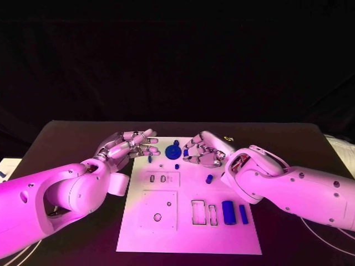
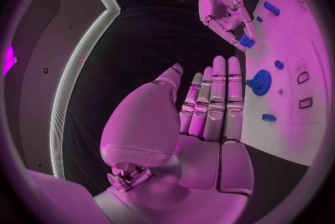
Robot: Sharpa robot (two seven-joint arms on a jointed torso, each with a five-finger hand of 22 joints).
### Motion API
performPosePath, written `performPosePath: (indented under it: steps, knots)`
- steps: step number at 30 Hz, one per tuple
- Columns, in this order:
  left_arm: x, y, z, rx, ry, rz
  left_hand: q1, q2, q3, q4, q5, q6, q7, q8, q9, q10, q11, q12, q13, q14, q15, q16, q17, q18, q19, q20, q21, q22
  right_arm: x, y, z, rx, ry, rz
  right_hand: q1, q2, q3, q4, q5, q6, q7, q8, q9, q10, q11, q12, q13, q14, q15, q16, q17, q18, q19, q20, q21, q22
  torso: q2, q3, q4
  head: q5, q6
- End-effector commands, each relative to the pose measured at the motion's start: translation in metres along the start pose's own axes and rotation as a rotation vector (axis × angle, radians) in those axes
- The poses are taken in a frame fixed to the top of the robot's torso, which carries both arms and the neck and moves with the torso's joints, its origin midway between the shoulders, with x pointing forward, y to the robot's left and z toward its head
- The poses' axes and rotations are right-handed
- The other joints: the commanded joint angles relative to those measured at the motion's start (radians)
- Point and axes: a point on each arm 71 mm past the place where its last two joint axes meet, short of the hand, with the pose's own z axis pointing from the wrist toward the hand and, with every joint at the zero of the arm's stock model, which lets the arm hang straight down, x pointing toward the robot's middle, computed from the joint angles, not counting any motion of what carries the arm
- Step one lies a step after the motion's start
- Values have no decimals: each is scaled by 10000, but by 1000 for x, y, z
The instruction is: Assemble the parts on the task board
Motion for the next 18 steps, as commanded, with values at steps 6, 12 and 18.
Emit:
performPosePath:
  steps: [6,12,18]
  knots:
    - [1,-1,1,129,137,-51,39,48,-8,-34,-27,4,62,-64,-2,-15,46,-44,17,-13,63,-60,10,104,53,33,15,-11,37,19,5,134,1015,-727,-34,94,48,28,-42,372,-365,89,263,286,-344,-40,-501,900,-76,32,1843,-145,819,-56,3,2367,-5,-23,51,196,-171]
    - [0,-1,1,134,124,-47,39,48,-8,-34,-27,4,62,-64,-2,-15,46,-44,17,-13,63,-60,10,104,53,33,15,-11,52,28,6,20,1408,-1022,-42,95,56,26,-38,345,-352,71,261,288,-337,-33,-494,900,-74,31,1842,-145,822,-59,5,2370,5,-18,34,255,-206]
    - [0,-1,0,135,123,-47,39,48,-8,-34,-27,4,62,-64,-2,-15,46,-44,17,-13,63,-60,10,104,53,33,15,-11,62,33,8,184,1869,-1189,-88,65,47,34,-64,306,-329,41,260,275,-319,-65,-509,895,-64,19,1821,-142,812,-59,-2,2358,12,-10,19,270,-214]
